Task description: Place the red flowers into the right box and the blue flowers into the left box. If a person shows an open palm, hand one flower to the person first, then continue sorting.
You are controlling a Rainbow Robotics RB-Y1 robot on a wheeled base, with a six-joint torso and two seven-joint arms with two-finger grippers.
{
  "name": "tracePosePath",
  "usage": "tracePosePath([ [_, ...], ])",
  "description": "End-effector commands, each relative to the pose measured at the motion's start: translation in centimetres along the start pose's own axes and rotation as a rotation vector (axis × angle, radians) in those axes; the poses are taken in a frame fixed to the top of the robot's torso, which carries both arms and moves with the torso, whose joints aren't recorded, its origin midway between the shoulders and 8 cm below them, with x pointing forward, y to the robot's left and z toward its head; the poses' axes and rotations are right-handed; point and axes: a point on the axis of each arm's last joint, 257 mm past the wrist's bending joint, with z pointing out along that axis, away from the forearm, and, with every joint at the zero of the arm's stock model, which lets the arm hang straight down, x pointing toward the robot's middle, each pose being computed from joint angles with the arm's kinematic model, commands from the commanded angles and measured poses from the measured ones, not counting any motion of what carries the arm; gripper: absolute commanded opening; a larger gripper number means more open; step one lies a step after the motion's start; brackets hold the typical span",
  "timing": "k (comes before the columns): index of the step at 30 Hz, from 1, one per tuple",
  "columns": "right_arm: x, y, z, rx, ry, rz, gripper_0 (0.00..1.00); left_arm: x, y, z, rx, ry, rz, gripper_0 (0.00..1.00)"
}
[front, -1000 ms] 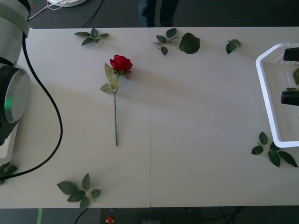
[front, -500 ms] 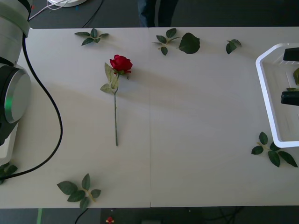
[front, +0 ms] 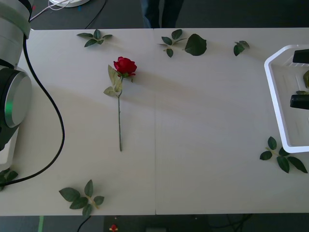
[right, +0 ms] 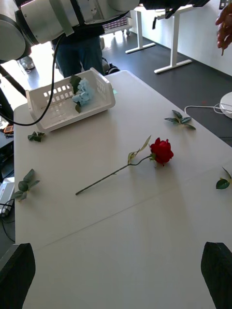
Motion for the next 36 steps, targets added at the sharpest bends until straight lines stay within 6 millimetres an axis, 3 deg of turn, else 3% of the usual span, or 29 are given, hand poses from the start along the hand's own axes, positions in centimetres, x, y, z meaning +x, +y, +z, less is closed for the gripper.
tracePosePath([
  [1,-0.5,0.6,-0.2,-0.020,0.034,-0.059,1.00,-5.5,-3.8,0.4,0.051,-0.087,0.071,1.00],
  [30,-0.5,0.6,-0.2,-0.020,0.034,-0.059,1.00,-5.5,-3.8,0.4,0.051,-0.087,0.071,1.00],
  [31,-0.5,0.6,-0.2,-0.020,0.034,-0.059,1.00,-3.5,-2.6,0.4,0.035,-0.057,0.070,1.00],
  [32,-0.5,0.6,-0.2,-0.020,0.034,-0.059,1.00,-3.3,-2.7,0.4,0.037,-0.053,0.065,1.00],
  [36,-0.5,0.6,-0.2,-0.020,0.034,-0.059,1.00,-4.9,-4.0,0.1,0.084,-0.043,0.003,1.00],
])
